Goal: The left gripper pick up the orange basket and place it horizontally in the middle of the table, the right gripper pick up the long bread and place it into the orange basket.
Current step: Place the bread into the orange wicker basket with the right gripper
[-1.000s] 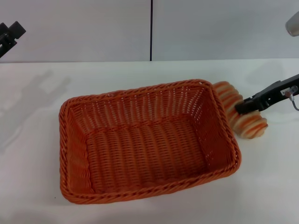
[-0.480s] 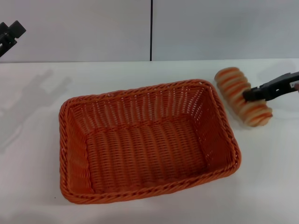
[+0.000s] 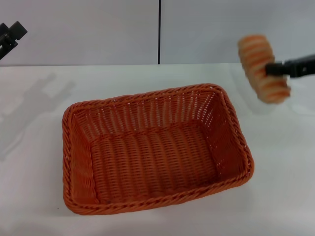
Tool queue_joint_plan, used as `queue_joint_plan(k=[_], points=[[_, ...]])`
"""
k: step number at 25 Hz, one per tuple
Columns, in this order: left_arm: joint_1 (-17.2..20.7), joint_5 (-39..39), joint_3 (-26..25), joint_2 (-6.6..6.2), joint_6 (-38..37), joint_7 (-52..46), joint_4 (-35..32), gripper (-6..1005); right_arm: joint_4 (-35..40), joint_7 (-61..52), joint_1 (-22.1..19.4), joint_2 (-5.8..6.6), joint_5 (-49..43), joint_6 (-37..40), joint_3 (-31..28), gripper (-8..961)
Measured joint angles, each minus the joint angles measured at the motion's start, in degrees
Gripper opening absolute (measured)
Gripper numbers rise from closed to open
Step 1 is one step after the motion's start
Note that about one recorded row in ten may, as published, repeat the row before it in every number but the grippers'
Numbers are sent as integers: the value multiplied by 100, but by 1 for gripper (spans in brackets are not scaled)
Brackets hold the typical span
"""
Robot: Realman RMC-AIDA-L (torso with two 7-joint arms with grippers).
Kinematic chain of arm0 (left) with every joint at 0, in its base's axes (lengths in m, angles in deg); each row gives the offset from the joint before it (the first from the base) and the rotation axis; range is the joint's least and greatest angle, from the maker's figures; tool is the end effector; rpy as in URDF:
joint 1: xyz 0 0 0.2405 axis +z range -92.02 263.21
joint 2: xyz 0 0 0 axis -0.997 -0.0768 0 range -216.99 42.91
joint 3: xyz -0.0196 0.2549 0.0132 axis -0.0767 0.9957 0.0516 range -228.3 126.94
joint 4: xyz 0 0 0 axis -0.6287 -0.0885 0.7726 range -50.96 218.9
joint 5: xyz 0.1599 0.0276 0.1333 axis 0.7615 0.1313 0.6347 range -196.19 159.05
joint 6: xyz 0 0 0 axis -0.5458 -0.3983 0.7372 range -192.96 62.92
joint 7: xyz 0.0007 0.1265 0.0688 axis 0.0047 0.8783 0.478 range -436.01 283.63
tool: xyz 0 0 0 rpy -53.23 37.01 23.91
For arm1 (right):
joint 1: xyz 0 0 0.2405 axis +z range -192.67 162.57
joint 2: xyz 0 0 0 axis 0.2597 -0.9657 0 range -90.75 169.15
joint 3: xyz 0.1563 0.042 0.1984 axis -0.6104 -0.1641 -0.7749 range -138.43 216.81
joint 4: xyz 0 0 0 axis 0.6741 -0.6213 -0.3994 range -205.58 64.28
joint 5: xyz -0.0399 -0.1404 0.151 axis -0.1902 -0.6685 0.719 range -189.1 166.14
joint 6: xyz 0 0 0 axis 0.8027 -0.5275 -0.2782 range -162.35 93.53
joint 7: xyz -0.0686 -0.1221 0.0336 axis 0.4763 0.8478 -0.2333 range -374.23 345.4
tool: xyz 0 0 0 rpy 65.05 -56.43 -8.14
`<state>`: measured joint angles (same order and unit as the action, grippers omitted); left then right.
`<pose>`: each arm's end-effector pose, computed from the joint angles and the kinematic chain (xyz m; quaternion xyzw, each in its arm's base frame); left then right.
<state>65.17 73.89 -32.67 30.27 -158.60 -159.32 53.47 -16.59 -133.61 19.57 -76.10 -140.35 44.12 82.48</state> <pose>-0.3223 0.2977 0.0843 -0.7364 -0.3411 -0.4925 0.3144 0.2573 0.3924 0.0653 -0.8802 0.3987 0.1136 0.2312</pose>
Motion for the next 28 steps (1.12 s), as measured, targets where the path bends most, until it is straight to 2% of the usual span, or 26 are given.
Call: queue_joint_plan(k=[6, 10, 12, 17, 23, 28], points=[[-12, -1, 0, 3, -3, 8, 0, 812, 419, 735, -483, -88, 1743, 330, 49, 133], [-14, -1, 0, 3, -3, 23, 0, 812, 432, 1401, -551, -132, 2689, 1062, 65, 128], [-15, -1, 0, 3, 3, 28, 0, 813, 408, 1580, -499, -147, 2881, 1391, 79, 125], [-38, 0, 0, 3, 28, 43, 0, 813, 230, 1752, -227, -161, 2958, 1922, 569, 122], [-69, 11, 0, 4, 32, 50, 0, 813, -57, 1857, 80, -160, 2770, 1959, 1636, 120], [-82, 21, 0, 15, 40, 52, 0, 813, -317, 1480, 344, -180, 2321, 1824, 1878, 118]])
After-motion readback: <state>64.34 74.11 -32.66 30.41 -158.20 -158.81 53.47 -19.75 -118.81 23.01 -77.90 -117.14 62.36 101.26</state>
